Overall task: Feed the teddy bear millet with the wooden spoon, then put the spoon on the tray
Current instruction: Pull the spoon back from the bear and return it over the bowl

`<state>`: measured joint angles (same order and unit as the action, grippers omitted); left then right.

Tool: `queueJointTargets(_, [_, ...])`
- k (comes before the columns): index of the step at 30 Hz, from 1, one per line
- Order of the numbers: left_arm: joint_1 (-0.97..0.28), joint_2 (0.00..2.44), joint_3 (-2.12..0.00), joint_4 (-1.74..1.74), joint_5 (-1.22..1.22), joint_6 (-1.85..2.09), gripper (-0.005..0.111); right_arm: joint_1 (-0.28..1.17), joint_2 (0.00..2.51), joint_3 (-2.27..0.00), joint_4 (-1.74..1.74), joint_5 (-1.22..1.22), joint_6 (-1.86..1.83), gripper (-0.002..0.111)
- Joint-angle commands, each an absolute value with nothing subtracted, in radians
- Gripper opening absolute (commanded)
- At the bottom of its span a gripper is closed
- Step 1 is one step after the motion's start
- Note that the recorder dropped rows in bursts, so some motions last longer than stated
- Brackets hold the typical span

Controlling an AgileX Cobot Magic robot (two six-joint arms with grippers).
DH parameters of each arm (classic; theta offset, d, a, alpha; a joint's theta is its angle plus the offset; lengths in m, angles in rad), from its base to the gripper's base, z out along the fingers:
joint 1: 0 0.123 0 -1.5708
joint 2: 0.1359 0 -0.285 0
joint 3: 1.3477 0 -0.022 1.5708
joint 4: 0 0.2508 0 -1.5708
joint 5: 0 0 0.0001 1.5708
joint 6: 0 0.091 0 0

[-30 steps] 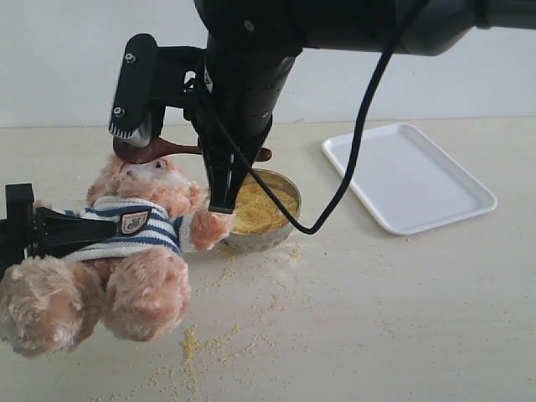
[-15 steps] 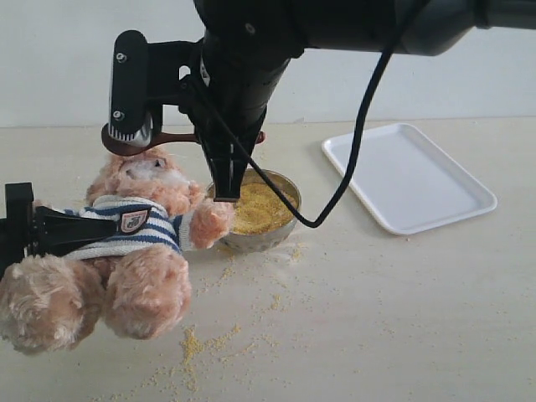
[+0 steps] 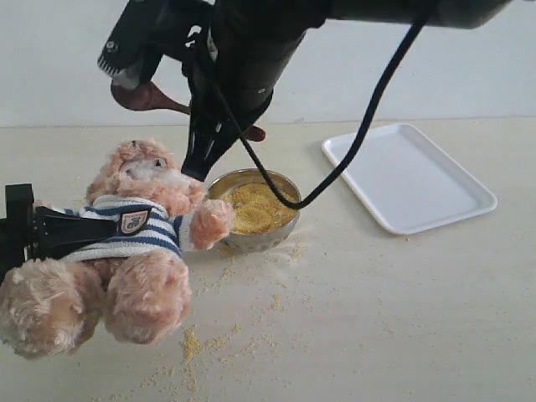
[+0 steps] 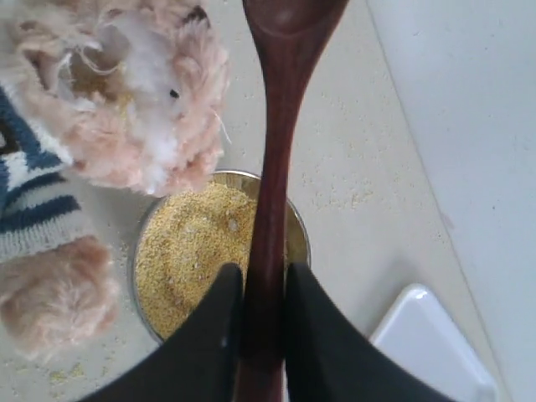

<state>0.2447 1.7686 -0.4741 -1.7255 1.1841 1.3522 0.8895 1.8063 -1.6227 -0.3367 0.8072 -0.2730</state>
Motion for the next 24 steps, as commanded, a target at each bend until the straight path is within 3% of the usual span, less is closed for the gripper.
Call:
queueJointTargets(1, [0.247, 1.766, -0.472, -1.744, 1.221, 1.363, 0.005, 0.756, 1.744, -1.629, -0.114, 0.867, -0.293, 0.000])
queueJointTargets(5, [0.247, 1.766, -0.472, -1.744, 1.221, 1.419, 0.005, 0.572, 1.706, -1.629, 0.156, 1.131, -0.488, 0.000])
queueJointTargets(8, [0.247, 1.766, -0.472, -1.744, 1.221, 1.421, 0.005, 0.523, 1.684, -1.626, 0.159, 1.221, -0.502, 0.000])
queueJointTargets(24, [0.247, 1.766, -0.472, -1.744, 1.221, 1.422, 0.005, 0.508, 1.627, -1.502, 0.160, 1.221, -0.461, 0.000])
